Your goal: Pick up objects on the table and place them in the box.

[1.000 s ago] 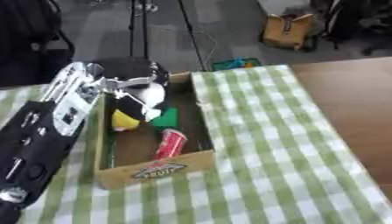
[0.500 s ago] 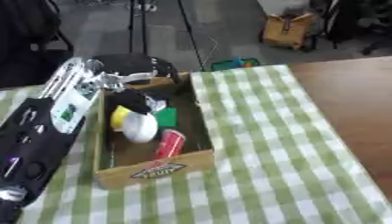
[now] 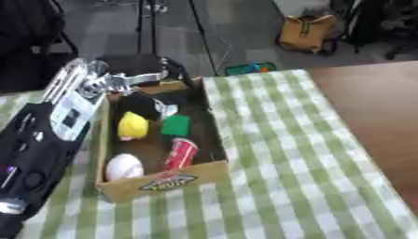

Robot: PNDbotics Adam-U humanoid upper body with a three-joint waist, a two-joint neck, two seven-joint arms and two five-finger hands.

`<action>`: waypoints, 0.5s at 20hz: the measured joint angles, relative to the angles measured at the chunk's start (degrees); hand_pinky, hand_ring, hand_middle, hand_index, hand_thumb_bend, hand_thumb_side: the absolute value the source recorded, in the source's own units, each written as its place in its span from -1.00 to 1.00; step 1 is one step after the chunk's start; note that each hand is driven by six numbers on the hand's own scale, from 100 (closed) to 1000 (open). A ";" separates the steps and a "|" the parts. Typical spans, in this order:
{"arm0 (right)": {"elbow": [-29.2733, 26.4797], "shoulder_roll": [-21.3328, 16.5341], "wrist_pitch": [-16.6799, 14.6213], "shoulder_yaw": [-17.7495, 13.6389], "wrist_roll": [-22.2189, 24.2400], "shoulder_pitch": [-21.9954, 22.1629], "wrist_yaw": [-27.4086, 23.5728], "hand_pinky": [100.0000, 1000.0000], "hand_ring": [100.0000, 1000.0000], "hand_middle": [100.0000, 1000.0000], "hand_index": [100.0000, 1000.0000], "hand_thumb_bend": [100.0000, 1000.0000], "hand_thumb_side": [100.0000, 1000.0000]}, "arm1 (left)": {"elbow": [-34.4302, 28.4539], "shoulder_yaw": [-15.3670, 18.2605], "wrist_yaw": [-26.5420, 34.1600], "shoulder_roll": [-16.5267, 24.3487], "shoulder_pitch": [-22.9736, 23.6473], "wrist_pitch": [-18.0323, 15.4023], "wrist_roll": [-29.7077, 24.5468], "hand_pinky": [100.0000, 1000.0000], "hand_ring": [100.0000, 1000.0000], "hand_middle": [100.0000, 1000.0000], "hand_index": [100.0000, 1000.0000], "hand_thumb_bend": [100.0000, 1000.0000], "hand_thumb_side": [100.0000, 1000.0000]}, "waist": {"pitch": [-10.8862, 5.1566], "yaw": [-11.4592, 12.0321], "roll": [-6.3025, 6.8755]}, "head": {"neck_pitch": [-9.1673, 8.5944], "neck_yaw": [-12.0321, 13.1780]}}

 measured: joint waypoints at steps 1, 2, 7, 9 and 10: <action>0.00 0.00 0.00 -0.01 -0.02 0.00 0.00 -0.01 -0.06 -0.24 -0.08 -1.00 -0.06 | -1.61 0.69 1.81 0.02 0.23 -0.06 0.06 -0.48 0.14 0.14 0.50 -1.00 -0.04 | 0.00 0.10 -0.08 | 0.00 -0.15; 0.00 0.00 -0.01 -0.03 -0.09 0.00 0.00 -0.01 -0.06 -0.24 -0.08 -1.00 -0.06 | -4.76 2.13 4.79 0.08 1.20 -0.39 1.20 -0.63 0.06 0.08 0.46 -1.00 -0.02 | 0.00 0.38 -0.11 | 0.00 -0.39; 0.00 0.00 0.05 -0.12 -0.52 -0.03 0.01 -0.01 -0.05 -0.24 -0.08 -1.00 -0.06 | -25.32 6.45 21.43 3.88 11.06 4.55 18.95 -1.00 -0.48 -0.29 0.16 -1.00 -0.09 | 0.01 1.59 -0.19 | 0.38 -1.61; 0.00 0.00 0.04 -0.21 -0.61 -0.04 0.01 -0.01 -0.05 -0.24 -0.08 -1.00 -0.07 | -31.39 7.07 24.66 4.69 13.76 6.86 23.50 -1.00 -0.51 -0.37 0.04 -1.00 -0.07 | 0.01 1.78 -0.20 | 0.48 -1.86; 0.00 0.00 0.02 -0.30 -0.72 -0.05 0.01 -0.01 -0.05 -0.24 -0.08 -1.00 -0.07 | -33.41 7.60 25.75 4.72 15.71 6.86 25.68 -1.00 -0.51 -0.37 0.04 -1.00 -0.07 | 0.01 1.94 -0.20 | 0.48 -1.93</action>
